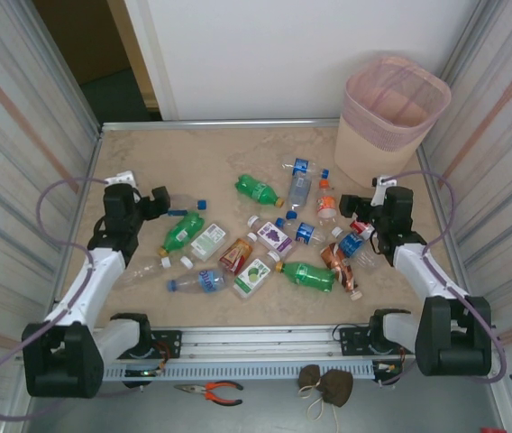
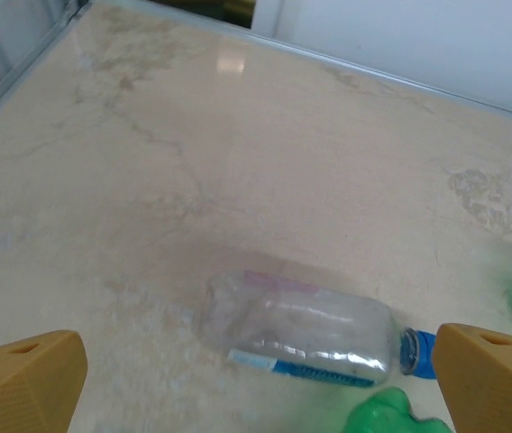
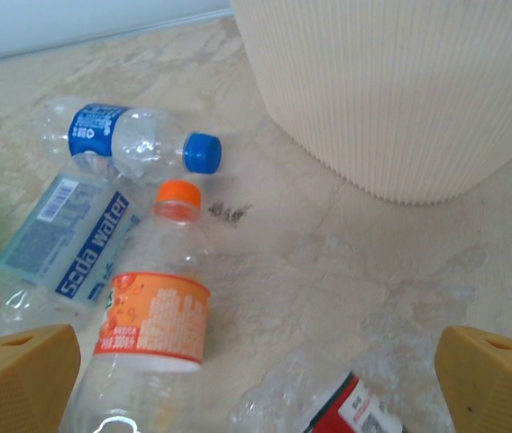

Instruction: Put the plastic bottles in the bin

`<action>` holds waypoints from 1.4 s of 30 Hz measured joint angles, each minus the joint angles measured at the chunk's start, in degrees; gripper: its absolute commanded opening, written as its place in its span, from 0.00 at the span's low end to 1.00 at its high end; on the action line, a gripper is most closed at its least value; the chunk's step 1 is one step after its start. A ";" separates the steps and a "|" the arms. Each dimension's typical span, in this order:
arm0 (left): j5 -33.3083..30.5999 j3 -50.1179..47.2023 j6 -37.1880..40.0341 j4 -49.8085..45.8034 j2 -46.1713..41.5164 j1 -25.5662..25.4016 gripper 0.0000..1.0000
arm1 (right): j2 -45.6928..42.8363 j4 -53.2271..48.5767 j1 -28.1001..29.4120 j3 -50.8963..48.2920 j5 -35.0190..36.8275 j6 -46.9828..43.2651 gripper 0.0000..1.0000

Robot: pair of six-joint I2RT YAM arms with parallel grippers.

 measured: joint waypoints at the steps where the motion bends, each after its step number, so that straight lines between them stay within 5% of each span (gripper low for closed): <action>1: -0.59 0.70 -2.91 -3.26 -0.94 0.02 0.99 | -0.63 -1.38 0.00 0.28 -0.02 0.46 0.99; 8: -2.60 4.76 -27.52 -27.58 -2.78 2.80 0.98 | -4.85 -8.39 0.02 2.03 -0.28 3.06 0.98; 15: 4.81 6.51 -44.94 -44.50 -2.78 11.47 0.97 | -10.08 -12.70 0.09 4.83 -1.44 4.55 0.98; 26: 14.53 7.32 -53.18 -55.06 -1.40 18.60 0.99 | -14.51 -15.34 0.50 5.70 -2.01 4.94 0.98; 42: 22.34 -1.25 -53.94 -42.27 3.30 33.05 0.97 | -15.98 -17.92 0.50 5.70 -2.43 5.11 0.99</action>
